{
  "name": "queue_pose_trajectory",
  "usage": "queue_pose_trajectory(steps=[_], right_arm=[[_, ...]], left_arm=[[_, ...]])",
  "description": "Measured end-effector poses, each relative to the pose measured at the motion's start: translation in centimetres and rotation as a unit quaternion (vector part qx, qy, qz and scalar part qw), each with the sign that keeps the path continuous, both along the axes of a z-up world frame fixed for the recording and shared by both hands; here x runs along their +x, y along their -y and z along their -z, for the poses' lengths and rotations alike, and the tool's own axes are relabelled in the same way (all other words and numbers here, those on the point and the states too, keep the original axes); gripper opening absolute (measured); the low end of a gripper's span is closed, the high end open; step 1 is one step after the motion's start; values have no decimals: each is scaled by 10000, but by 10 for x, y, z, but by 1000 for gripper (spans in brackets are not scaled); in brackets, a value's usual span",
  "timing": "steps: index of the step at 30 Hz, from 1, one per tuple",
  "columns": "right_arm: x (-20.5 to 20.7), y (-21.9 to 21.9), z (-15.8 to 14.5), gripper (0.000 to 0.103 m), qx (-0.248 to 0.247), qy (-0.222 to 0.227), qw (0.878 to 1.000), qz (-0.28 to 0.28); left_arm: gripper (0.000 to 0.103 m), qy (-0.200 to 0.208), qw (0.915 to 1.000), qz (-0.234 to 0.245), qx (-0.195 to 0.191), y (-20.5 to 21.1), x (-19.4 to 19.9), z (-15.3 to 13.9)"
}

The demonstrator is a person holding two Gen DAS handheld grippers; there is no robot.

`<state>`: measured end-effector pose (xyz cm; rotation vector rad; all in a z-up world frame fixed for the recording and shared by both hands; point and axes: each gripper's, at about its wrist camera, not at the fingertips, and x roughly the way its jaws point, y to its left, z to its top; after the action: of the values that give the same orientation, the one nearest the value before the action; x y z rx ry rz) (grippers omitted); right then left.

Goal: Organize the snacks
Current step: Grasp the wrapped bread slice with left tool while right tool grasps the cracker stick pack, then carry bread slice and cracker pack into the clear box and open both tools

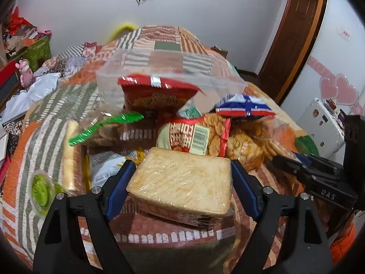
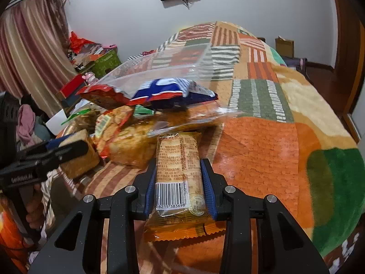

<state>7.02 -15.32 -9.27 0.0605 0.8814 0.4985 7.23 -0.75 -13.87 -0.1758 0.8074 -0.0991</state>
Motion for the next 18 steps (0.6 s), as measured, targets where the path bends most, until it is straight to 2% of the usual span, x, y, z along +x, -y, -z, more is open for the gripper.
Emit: queue_pose_trajectory(steps=[7,18], right_arm=[[-13,-7,-27,31,0,434,9990,-109],[-13,-24,-72,31,279,1183,9924,-209]], left_arm=[[83,372,9992,-167,-7,-11,-11,-25],[83,946,9950,-331,-14,-23,-12,-66]])
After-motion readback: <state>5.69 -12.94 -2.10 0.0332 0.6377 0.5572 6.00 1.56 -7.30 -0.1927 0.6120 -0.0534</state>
